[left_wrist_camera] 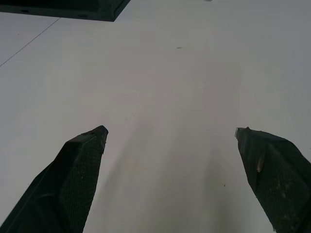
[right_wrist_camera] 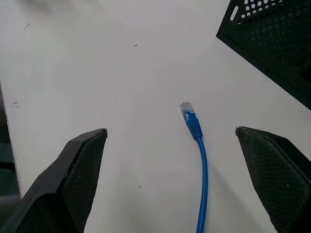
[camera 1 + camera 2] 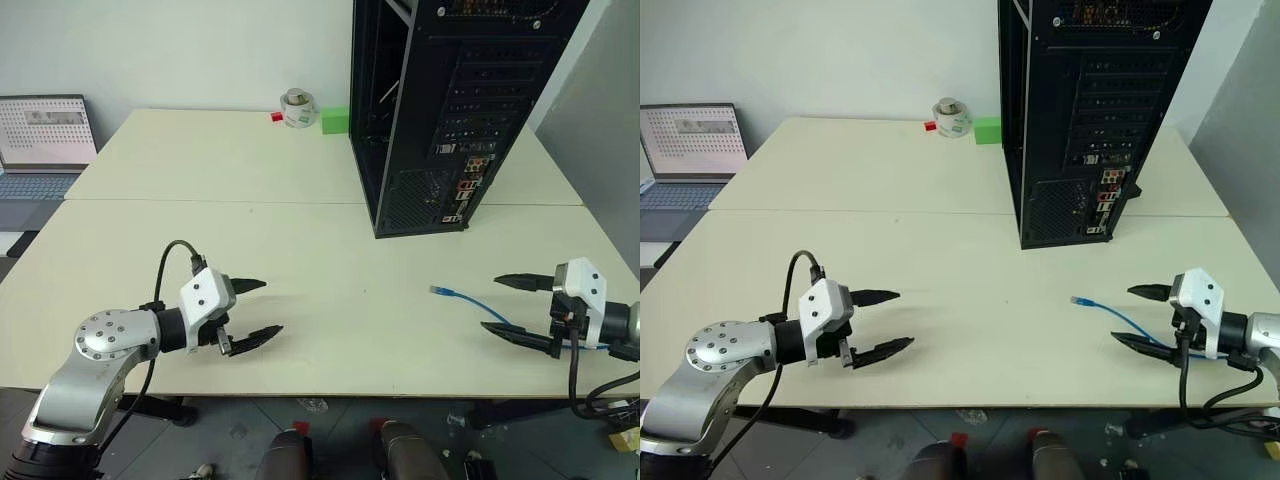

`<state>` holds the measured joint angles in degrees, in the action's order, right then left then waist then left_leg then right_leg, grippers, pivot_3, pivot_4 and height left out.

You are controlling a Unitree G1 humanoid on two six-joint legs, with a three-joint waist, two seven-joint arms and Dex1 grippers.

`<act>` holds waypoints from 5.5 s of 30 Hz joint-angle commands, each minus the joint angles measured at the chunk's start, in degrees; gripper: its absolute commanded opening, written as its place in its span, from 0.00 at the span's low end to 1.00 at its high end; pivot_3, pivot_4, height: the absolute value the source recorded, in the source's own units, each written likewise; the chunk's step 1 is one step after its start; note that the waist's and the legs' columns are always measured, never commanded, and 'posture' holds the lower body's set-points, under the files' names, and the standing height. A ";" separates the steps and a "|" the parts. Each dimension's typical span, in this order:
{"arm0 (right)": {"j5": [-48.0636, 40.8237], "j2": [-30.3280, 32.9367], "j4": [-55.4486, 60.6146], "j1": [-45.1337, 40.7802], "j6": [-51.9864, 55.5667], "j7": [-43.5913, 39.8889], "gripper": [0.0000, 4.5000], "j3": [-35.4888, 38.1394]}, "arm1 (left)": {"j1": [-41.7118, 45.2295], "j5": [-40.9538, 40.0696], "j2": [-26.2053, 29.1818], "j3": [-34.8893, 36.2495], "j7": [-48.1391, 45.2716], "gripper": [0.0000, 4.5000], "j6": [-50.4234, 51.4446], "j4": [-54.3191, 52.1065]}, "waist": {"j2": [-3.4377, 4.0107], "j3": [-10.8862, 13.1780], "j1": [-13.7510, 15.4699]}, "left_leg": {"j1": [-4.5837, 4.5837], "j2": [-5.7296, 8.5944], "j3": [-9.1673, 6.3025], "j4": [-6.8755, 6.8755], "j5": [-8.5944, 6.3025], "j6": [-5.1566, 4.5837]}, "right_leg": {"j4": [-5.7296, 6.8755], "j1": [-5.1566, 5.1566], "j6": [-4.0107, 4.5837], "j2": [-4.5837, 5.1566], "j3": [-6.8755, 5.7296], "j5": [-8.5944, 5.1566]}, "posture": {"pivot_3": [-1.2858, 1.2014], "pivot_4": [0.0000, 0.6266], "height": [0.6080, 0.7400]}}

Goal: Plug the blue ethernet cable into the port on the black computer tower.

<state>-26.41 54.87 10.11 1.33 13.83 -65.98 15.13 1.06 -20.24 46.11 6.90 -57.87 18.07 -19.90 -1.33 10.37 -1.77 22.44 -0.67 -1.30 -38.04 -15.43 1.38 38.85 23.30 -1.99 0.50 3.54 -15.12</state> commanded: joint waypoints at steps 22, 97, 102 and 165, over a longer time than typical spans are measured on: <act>8.01 -3.66 -0.67 -3.31 -0.61 5.56 1.00 -8.96 | 6.00 -0.12 -1.21 -7.36 -3.06 1.00 -2.05 -2.14 | 0.00 0.00 -0.04 | -0.02 0.00 0.01 0.00 0.00 0.00 | 0.01 0.00 0.00 -0.03 0.01 0.00 | 0.52 0.24 1.00; 17.97 -18.17 -0.60 -28.70 4.12 1.41 0.00 -32.34 | 26.16 9.43 -14.79 -24.64 -4.55 0.24 -1.55 14.07 | 0.00 0.00 0.00 | 0.07 0.04 -0.13 -0.11 0.00 0.00 | 0.08 0.02 0.03 -0.01 -0.13 0.02 | 0.52 0.24 1.00; 17.97 -18.37 -0.40 -28.95 4.44 1.16 0.00 -32.40 | 26.10 10.21 -15.16 -24.76 -4.40 0.06 -2.55 14.96 | 0.00 0.00 0.00 | 0.07 0.05 -0.13 -0.11 0.00 0.00 | 0.08 0.02 0.03 -0.01 -0.13 0.02 | 0.52 0.24 1.00; -14.00 -23.26 3.80 -30.46 38.56 9.84 0.00 -18.59 | 26.69 51.33 -13.62 -20.56 41.24 0.06 -81.54 37.48 | 0.01 -0.01 0.12 | 0.32 0.20 -0.52 -0.13 0.01 -0.01 | 0.07 0.02 0.04 0.35 -0.82 0.04 | 0.52 0.24 1.00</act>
<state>-39.41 31.52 12.97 -28.11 52.92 -55.31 -3.39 27.61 31.43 32.34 -14.66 -18.19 -64.06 19.68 -1.32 10.36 -1.65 22.76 -0.48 -1.82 -38.16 -15.42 1.37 38.92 23.32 -1.95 0.85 2.71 -15.08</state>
